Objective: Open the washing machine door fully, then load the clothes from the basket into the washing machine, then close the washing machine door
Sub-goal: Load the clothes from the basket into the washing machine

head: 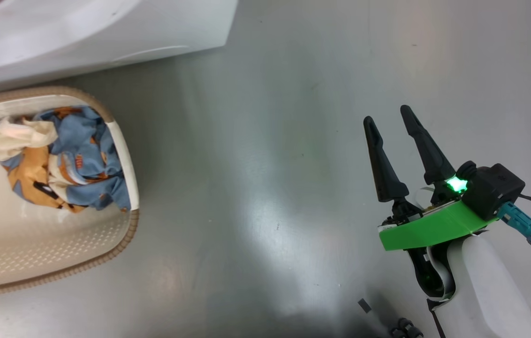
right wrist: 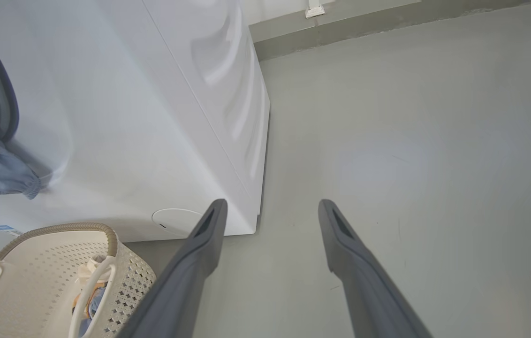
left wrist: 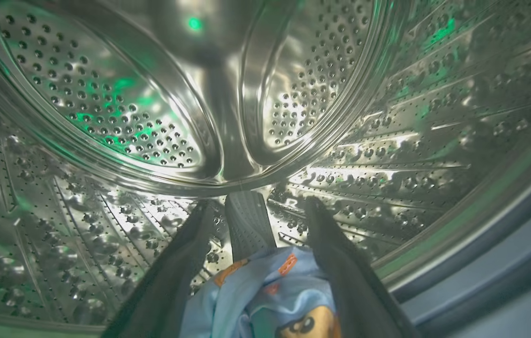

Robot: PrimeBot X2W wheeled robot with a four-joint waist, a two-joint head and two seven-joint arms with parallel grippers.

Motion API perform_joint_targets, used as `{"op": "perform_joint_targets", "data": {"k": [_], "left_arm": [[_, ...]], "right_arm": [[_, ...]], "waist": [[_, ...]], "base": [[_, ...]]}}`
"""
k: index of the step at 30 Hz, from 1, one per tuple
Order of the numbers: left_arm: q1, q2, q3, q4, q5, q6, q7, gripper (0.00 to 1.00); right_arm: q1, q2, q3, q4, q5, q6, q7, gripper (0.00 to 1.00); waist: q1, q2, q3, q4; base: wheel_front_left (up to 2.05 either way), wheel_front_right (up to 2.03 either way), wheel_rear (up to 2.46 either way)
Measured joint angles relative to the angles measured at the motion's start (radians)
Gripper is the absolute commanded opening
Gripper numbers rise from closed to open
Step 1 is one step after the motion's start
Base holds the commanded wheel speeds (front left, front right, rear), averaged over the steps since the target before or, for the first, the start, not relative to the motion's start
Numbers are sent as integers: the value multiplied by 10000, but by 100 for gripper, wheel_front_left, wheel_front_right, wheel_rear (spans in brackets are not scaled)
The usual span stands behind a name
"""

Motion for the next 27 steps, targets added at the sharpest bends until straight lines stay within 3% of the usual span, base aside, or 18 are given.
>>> {"op": "perform_joint_targets", "data": {"k": [5,12,20,27], "left_arm": [[1265,-268,1131,-1542,637,447,-2,100],[3323,-984,2474,-3237,1321,660,-2,100],[5286,-1937,4090,-4587,2109,610,-2,100],[6635,-2658,5099,-5074,2966,201,-2,100]], "right_arm": [[11,-4,-48,2,-46,0,0,100],[61,-17,-84,44,-50,0,0,100],[215,-23,-157,113,-107,0,0,100],[216,-25,-180,163,-119,0,0,100]], "waist": [[0,0,-147,169],[-1,0,-328,319],[0,1,-516,421],[0,0,-656,469]], "base": [[0,0,0],[0,0,0],[0,0,0],[0,0,0]]}}
